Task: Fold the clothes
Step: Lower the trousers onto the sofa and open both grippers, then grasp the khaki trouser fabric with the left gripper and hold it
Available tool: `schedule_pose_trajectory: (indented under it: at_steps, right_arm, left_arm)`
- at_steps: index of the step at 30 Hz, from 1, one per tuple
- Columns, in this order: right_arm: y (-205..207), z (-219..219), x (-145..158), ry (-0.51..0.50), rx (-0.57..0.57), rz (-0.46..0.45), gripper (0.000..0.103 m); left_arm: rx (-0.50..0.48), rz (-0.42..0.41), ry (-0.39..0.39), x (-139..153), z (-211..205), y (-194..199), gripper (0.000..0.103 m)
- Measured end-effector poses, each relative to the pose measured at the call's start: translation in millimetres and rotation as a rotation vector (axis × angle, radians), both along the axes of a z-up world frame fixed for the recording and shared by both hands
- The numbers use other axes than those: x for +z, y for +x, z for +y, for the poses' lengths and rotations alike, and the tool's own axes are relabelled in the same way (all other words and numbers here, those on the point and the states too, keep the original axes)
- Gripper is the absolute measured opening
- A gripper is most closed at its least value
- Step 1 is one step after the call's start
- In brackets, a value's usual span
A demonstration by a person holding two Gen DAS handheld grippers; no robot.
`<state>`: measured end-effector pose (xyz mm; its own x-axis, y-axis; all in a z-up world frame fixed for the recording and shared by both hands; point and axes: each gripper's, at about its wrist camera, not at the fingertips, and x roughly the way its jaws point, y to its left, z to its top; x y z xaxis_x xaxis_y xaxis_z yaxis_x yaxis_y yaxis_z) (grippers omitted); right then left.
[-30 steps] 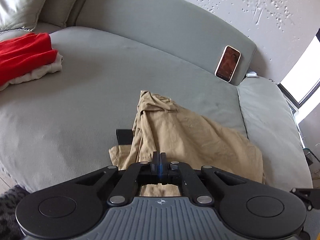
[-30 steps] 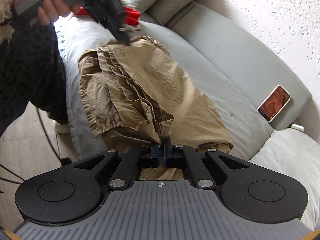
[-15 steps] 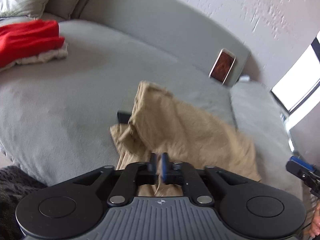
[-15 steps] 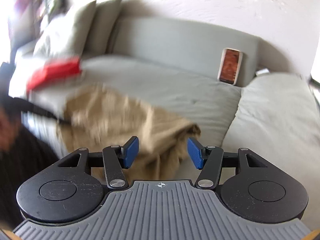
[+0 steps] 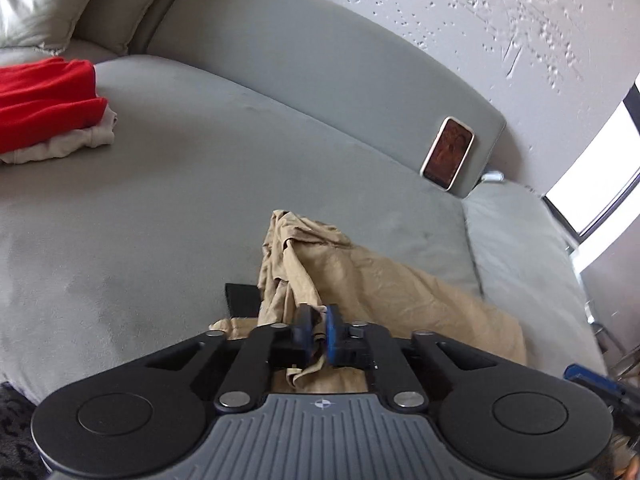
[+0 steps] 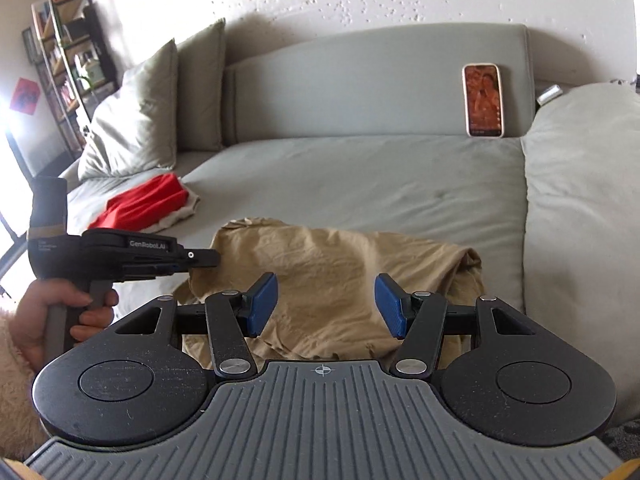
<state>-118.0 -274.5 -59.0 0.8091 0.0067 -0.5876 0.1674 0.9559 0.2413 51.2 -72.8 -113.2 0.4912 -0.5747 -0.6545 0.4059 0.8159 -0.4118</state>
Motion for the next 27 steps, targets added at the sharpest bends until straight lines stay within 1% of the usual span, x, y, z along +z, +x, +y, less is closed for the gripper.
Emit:
schedule_pose_trajectory:
  at_steps: [3, 5, 8, 10, 11, 13, 14, 16, 17, 18, 21, 22, 23, 24, 25, 27]
  right_arm:
    - [3.3, -3.8, -1.8, 0.037, -0.016, 0.005, 0.060]
    - [6.0, -6.1, -2.6, 0.064, -0.026, 0.006, 0.060]
    - [18.0, 2.1, -8.0, 0.027, -0.024, 0.003, 0.060]
    - [27.4, 8.7, -14.3, -0.018, -0.028, 0.007, 0.060]
    - [33.2, 11.6, -21.5, -0.056, -0.041, 0.023, 0.060]
    - [46.7, 16.0, -45.5, -0.139, -0.055, 0.116, 0.059]
    - [48.6, 17.4, -56.6, -0.159, -0.054, 0.156, 0.057]
    - [45.6, 19.3, -76.3, -0.171, -0.045, 0.215, 0.057]
    - [42.4, 21.5, -79.9, -0.190, -0.033, 0.230, 0.057]
    - [39.3, 22.5, -79.3, -0.200, -0.023, 0.235, 0.057]
    - [33.5, 20.1, -78.2, -0.191, -0.011, 0.244, 0.057]
    - [33.0, 17.0, -79.2, -0.178, -0.009, 0.238, 0.057]
    - [32.5, 14.9, -80.1, -0.169, -0.009, 0.234, 0.057]
    - [32.2, 13.5, -80.9, -0.161, -0.011, 0.229, 0.057]
    - [31.4, 13.9, -81.5, -0.160, -0.012, 0.226, 0.058]
    - [30.3, 16.2, -82.3, -0.168, -0.012, 0.221, 0.058]
  left_arm:
    - [0.016, 0.028, -0.030, -2.3, 8.7, -16.4, 0.000]
    - [0.027, 0.034, -0.034, -3.0, 14.7, -29.8, 0.000]
    - [0.037, 0.041, -0.030, -6.6, 25.2, -42.8, 0.000]
    - [0.044, 0.036, -0.011, -8.7, 28.0, -44.9, 0.000]
    - [0.047, 0.038, -0.005, -10.0, 28.6, -44.0, 0.000]
    - [0.047, 0.032, 0.013, -10.6, 27.3, -44.3, 0.000]
    - [0.047, 0.027, 0.022, -10.1, 26.5, -44.8, 0.001]
    - [0.047, 0.022, 0.036, -7.8, 25.8, -46.3, 0.001]
    - [0.047, 0.020, 0.042, -6.7, 25.5, -47.0, 0.002]
    - [0.053, 0.006, 0.048, -3.8, 25.4, -49.0, 0.005]
    - [0.101, -0.085, 0.061, 13.2, 26.0, -60.4, 0.006]
    - [0.113, -0.127, 0.064, 20.0, 25.7, -64.5, 0.006]
    - [0.117, -0.187, 0.063, 28.6, 24.6, -69.1, 0.006]
    - [0.110, -0.235, 0.058, 36.0, 22.2, -72.1, 0.007]
    - [0.086, -0.267, 0.045, 41.5, 17.6, -72.6, 0.008]
    - [0.035, -0.320, 0.023, 50.6, 7.6, -72.4, 0.015]
